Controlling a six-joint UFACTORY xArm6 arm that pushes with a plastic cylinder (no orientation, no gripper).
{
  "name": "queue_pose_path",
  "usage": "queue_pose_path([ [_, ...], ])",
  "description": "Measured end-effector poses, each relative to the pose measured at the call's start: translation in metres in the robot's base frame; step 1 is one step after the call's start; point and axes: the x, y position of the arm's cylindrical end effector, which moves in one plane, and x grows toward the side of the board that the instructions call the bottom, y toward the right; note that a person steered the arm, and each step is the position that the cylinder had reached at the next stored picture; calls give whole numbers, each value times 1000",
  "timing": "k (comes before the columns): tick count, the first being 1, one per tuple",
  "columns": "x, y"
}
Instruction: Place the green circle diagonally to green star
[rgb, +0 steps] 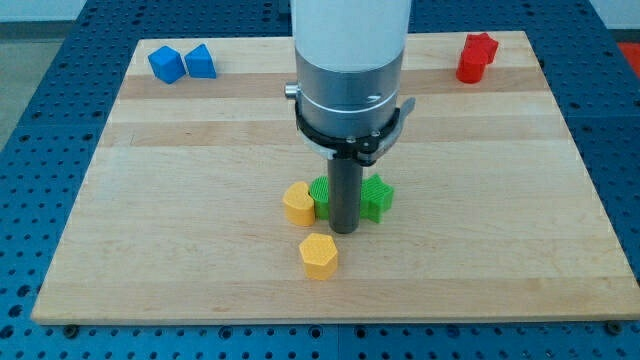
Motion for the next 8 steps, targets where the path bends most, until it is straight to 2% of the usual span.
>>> queue_pose_path([
  [2,-2,-35],
  [3,-21,-35],
  [4,-46,-33],
  [7,-49,-7],
  [8,-65,1],
])
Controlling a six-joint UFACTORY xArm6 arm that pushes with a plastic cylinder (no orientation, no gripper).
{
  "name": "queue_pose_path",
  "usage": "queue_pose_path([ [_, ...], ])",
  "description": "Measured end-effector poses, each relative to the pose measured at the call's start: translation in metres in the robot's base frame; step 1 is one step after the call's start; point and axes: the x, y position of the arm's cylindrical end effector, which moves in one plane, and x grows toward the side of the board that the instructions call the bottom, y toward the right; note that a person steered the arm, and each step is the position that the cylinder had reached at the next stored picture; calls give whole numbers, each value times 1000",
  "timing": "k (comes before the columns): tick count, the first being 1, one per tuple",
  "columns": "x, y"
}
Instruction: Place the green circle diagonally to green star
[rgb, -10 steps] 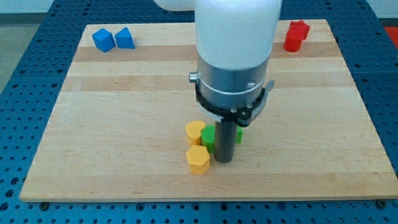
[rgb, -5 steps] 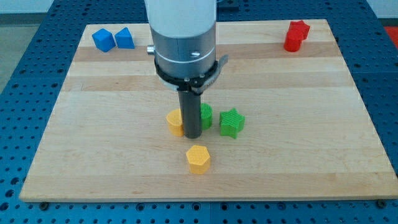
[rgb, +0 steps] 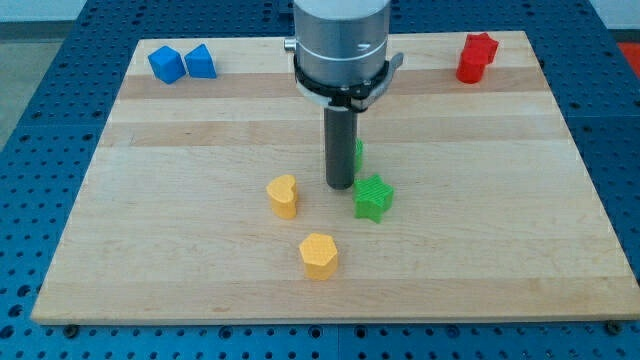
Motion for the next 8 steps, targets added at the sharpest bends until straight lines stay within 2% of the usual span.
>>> queue_pose_path([
  [1,-10,6],
  [3,-24,64],
  [4,-40,56],
  [6,-40,27],
  [7,-36,28],
  [8,-23,54],
])
